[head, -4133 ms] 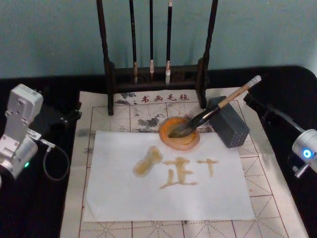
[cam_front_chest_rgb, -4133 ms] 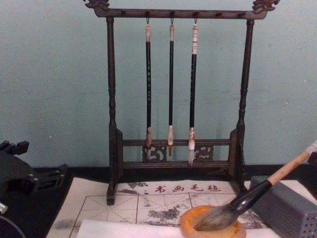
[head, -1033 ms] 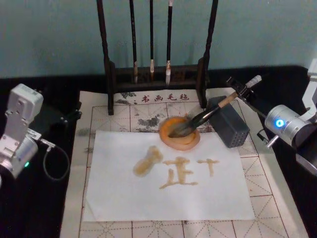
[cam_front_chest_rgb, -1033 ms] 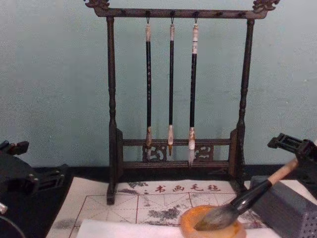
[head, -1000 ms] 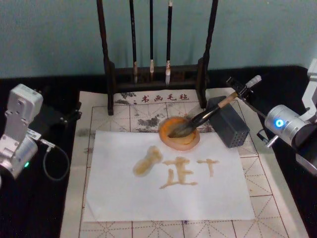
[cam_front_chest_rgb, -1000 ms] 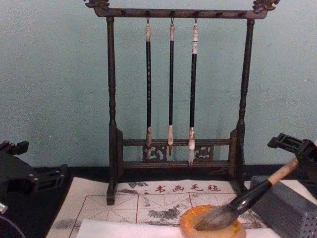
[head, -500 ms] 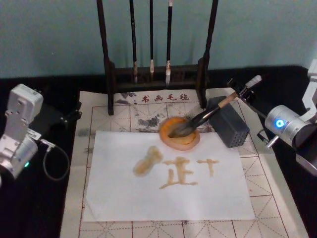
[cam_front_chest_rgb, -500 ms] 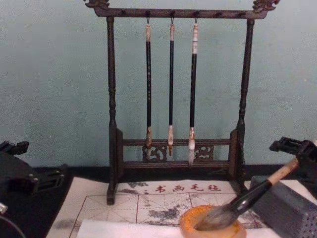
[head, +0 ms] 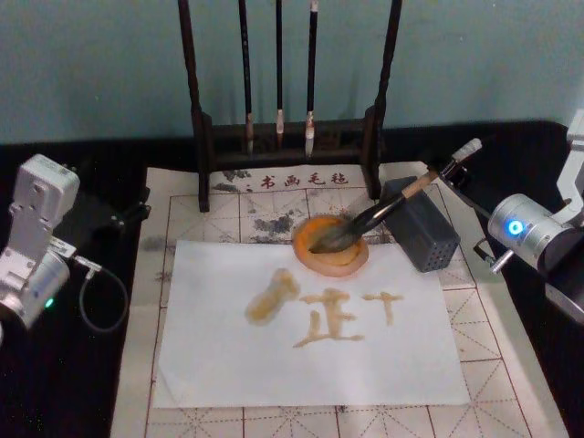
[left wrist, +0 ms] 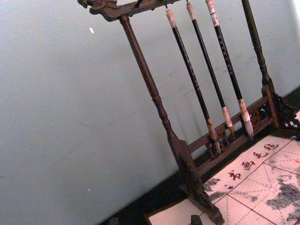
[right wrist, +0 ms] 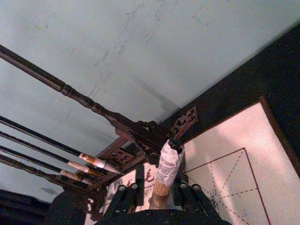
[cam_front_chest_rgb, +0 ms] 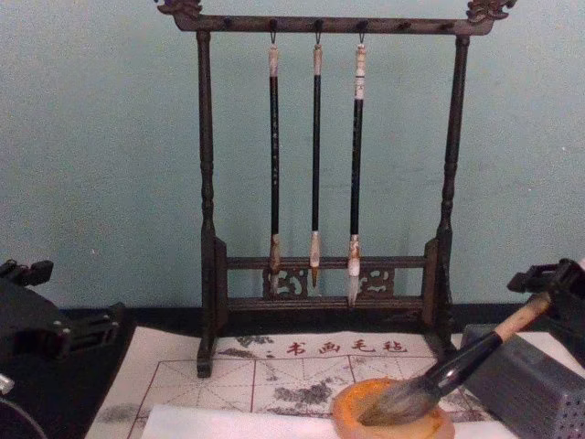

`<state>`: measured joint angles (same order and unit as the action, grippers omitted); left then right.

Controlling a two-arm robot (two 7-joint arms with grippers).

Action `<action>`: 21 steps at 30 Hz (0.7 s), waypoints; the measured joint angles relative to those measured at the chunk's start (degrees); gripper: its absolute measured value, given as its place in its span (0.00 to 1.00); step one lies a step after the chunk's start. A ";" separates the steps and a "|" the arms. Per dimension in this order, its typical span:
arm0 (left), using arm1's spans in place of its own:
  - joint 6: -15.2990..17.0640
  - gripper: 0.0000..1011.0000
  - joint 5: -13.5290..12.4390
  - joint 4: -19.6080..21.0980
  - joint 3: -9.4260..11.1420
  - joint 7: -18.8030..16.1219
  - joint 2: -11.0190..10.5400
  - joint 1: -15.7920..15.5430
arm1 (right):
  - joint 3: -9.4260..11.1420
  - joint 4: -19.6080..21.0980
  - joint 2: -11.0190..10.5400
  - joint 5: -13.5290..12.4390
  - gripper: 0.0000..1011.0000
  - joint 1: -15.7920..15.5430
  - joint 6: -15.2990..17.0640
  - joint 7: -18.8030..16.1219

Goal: Pick up the brush from the inkstone, write on the paper, then place the brush back to its original position.

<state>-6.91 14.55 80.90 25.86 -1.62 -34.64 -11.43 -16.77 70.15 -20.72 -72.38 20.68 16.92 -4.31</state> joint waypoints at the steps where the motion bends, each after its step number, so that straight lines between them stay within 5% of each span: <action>1: 0.00 0.99 0.00 0.00 0.00 0.00 0.00 0.00 | 0.00 0.00 0.00 0.00 0.31 0.00 0.01 0.00; 7: 0.00 0.99 0.00 0.00 0.00 0.00 0.00 0.00 | 0.01 0.01 0.00 0.00 0.18 0.00 0.03 -0.01; 21: 0.00 0.99 0.00 0.00 0.00 0.00 0.00 0.00 | -0.52 0.15 -0.27 -0.46 0.18 0.08 -0.36 -0.12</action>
<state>-6.91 14.55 80.90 25.87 -1.62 -34.65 -11.43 -17.29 70.30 -20.99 -72.84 20.75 16.55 -4.43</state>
